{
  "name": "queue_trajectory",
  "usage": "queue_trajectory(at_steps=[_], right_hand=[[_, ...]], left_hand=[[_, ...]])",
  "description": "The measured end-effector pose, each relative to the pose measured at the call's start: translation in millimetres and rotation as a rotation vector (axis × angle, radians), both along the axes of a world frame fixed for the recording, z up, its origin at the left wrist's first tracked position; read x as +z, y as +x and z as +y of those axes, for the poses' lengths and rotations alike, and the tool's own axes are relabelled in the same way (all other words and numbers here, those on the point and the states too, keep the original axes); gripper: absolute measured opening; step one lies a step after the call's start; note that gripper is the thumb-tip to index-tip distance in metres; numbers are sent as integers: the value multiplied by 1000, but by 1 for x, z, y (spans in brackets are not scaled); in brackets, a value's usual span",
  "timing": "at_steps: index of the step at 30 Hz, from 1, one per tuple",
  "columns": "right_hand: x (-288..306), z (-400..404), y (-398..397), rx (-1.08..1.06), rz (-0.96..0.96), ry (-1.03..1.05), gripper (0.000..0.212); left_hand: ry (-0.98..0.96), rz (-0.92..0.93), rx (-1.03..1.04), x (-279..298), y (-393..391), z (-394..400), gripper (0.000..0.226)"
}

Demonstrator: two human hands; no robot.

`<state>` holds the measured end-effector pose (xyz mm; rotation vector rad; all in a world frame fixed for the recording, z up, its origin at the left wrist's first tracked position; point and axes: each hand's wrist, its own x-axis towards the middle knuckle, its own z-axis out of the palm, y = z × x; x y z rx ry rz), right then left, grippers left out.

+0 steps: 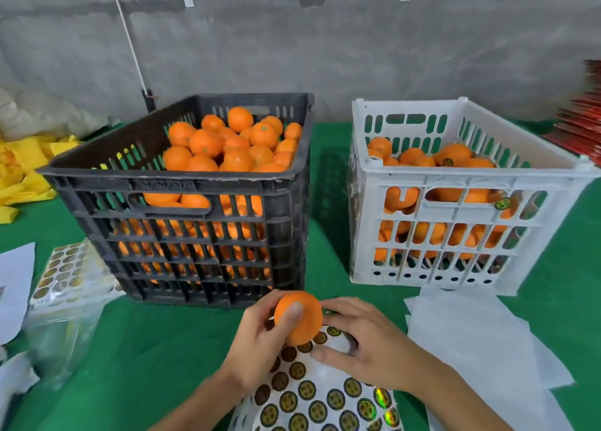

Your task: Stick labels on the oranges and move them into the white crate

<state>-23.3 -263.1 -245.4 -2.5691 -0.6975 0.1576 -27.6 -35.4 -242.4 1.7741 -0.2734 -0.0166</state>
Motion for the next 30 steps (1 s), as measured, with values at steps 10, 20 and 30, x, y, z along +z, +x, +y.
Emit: queue_trajectory(at_steps=[10,20,30], right_hand=[[-1,3,0,56,15,162,53],[-13,13,-1,-114,103,495,13],[14,28,-15,-372,-250,782,10]], left_hand=[[-71,49,22,-4,2,-1,59],[-93,40,26,-3,0,-1,58],[-71,81,-11,-6,2,-4,62]])
